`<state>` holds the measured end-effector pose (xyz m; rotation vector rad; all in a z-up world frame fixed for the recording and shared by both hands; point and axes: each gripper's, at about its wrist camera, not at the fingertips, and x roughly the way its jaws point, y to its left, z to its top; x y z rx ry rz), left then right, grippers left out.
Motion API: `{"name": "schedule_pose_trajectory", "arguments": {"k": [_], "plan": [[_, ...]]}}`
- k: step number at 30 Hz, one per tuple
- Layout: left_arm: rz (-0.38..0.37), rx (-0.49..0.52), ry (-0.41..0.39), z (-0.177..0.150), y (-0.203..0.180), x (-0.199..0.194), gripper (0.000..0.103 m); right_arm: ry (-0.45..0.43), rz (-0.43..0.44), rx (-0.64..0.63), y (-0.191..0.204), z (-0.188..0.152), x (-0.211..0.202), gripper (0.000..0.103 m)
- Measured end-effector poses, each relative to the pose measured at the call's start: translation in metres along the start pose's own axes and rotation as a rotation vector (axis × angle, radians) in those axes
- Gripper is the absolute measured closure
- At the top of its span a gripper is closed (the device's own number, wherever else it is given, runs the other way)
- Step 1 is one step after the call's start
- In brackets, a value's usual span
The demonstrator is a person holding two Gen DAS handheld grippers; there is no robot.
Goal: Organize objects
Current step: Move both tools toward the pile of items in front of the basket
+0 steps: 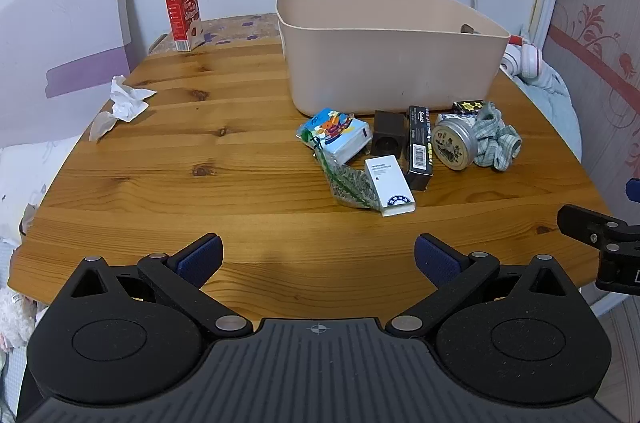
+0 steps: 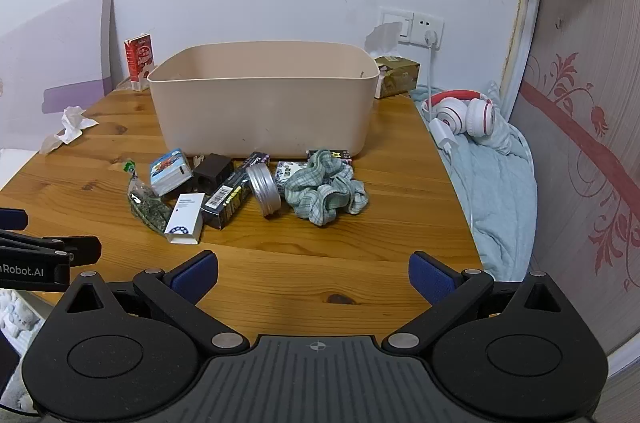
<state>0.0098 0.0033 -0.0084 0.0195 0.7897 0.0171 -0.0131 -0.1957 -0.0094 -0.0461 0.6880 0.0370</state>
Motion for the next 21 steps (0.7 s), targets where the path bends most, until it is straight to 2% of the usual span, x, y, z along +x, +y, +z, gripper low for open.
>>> {"name": "schedule_pose_trajectory", "arguments": {"k": [21], "plan": [[0.001, -0.018, 0.000, 0.0025, 0.0024, 0.0041, 0.000, 0.010, -0.012, 0.002, 0.0008, 0.0019, 0.0053, 0.000]]}}
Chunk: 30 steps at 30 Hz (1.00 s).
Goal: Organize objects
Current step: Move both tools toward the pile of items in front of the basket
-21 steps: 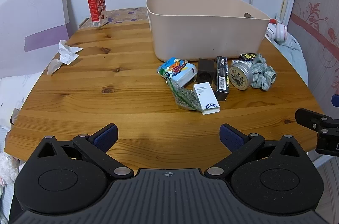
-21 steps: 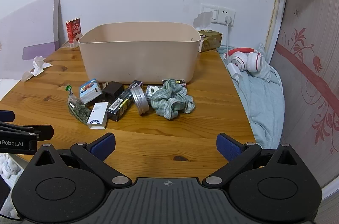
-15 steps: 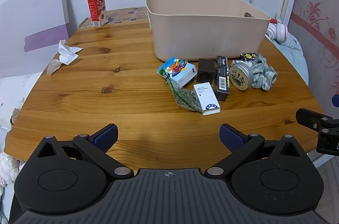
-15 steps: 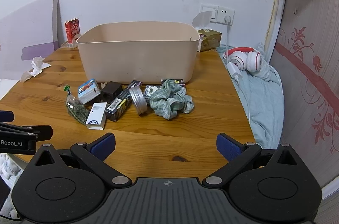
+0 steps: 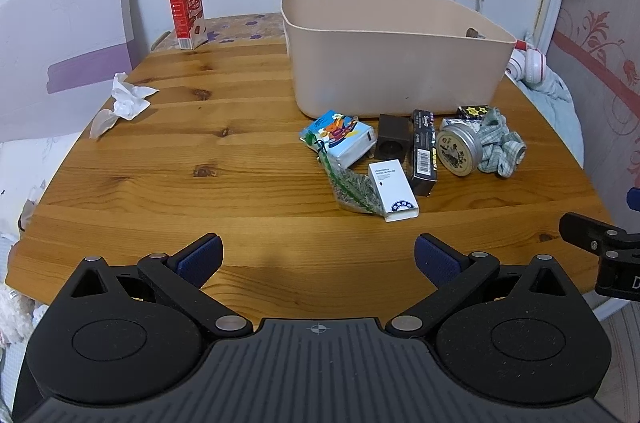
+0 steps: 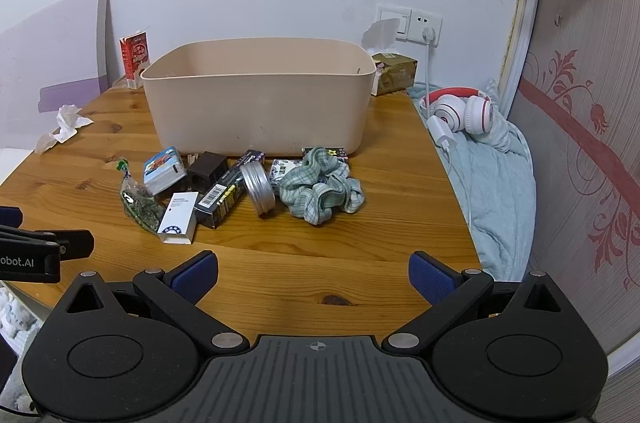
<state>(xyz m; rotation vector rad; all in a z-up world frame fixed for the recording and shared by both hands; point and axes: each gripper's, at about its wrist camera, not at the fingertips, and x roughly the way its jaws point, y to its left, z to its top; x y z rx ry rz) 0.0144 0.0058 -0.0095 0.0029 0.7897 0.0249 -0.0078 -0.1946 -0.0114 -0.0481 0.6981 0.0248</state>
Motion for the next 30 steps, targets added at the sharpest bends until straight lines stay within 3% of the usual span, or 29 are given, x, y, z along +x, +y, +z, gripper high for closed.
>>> {"name": "schedule_pose_trajectory", "arguments": {"k": [30], "plan": [[-0.006, -0.018, 0.015, 0.0048, 0.0027, 0.0089, 0.000, 0.010, -0.017, 0.014, -0.0027, 0.0038, 0.0085, 0.000]]}}
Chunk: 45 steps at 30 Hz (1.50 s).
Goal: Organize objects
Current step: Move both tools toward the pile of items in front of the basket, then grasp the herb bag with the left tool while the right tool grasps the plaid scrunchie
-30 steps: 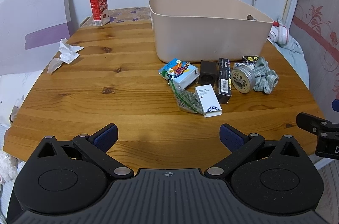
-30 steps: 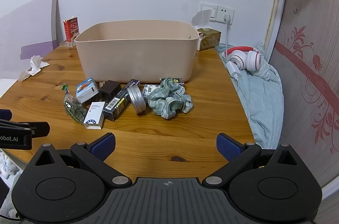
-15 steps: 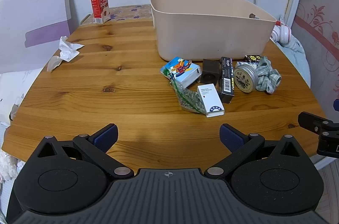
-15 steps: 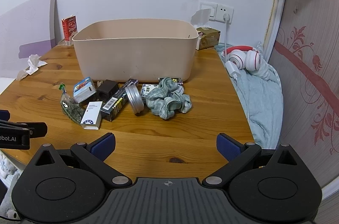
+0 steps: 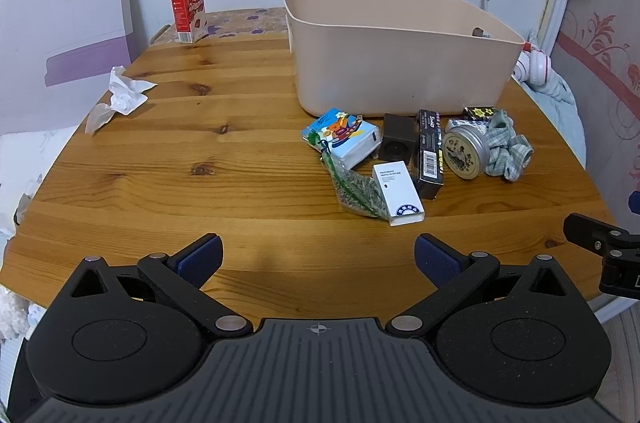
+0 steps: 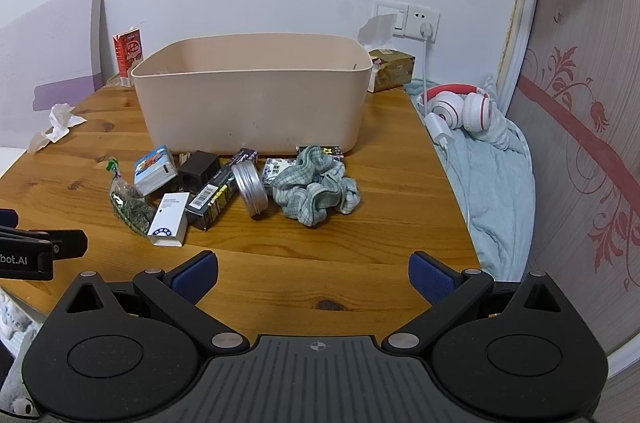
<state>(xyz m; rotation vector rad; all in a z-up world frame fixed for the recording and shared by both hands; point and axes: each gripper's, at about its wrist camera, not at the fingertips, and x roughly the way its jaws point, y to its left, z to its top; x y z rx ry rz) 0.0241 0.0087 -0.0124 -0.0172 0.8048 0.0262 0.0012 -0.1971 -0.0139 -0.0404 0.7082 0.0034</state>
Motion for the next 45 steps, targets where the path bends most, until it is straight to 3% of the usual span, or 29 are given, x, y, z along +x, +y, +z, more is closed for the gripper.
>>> {"name": "schedule_pose_trajectory", "arguments": {"k": [23, 36, 41, 45], "plan": [[-0.017, -0.029, -0.006, 0.021, 0.009, 0.034, 0.000, -0.016, 0.009, -0.002, -0.010, 0.011, 0.038, 0.000], [0.000, -0.034, 0.010, 0.030, 0.008, 0.065, 0.001, -0.001, 0.005, -0.036, -0.010, 0.018, 0.072, 0.010], [-0.005, -0.026, 0.034, 0.035, 0.004, 0.079, 0.016, -0.002, 0.003, -0.062, -0.008, 0.025, 0.088, 0.014], [-0.015, -0.033, 0.045, 0.037, 0.003, 0.087, 0.019, 0.008, -0.007, -0.078, -0.004, 0.029, 0.101, 0.021]]}}
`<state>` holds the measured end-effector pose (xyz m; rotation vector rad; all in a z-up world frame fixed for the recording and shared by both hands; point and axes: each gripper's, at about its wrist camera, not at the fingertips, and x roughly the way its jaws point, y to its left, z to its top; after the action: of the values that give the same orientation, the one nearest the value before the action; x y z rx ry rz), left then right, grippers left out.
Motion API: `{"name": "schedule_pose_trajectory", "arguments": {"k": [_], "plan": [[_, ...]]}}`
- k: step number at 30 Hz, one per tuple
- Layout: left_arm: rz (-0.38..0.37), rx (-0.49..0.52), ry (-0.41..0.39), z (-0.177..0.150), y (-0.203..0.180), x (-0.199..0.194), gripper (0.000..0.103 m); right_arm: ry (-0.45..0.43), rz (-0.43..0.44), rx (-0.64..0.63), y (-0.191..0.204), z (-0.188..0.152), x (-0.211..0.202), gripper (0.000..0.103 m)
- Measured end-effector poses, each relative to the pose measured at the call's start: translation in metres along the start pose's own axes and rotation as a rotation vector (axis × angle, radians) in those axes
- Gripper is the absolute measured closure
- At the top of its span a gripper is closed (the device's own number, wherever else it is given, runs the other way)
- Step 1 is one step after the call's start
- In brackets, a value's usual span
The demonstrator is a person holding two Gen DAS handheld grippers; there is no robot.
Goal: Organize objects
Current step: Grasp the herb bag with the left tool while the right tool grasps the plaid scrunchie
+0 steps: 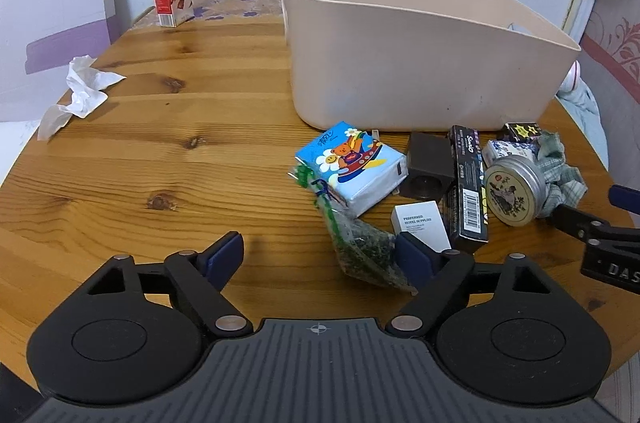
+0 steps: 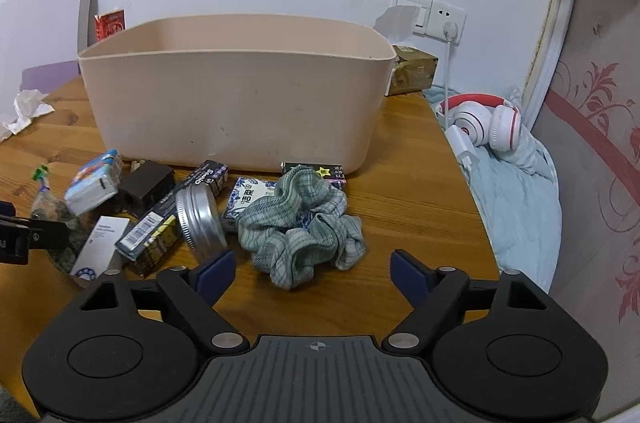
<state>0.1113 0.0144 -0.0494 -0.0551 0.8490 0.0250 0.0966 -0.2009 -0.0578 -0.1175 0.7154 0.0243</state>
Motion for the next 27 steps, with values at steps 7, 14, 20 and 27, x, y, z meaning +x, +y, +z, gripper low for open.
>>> {"name": "schedule_pose_trajectory", "arguments": {"k": [7, 14, 20, 27], "plan": [[-0.020, -0.023, -0.004, 0.004, 0.002, 0.007, 0.034, 0.004, -0.017, -0.015, 0.005, 0.003, 0.012, 0.034], [-0.049, -0.018, 0.039, 0.004, 0.001, 0.016, 0.066, 0.016, 0.000, -0.016, 0.009, 0.003, 0.016, 0.061], [-0.059, -0.004, 0.031, 0.001, 0.000, 0.015, 0.068, 0.013, 0.019, -0.014, 0.010, 0.001, 0.014, 0.085], [-0.065, 0.004, 0.023, -0.001, 0.002, 0.009, 0.070, 0.007, 0.025, -0.010, 0.007, -0.004, 0.007, 0.091]]}}
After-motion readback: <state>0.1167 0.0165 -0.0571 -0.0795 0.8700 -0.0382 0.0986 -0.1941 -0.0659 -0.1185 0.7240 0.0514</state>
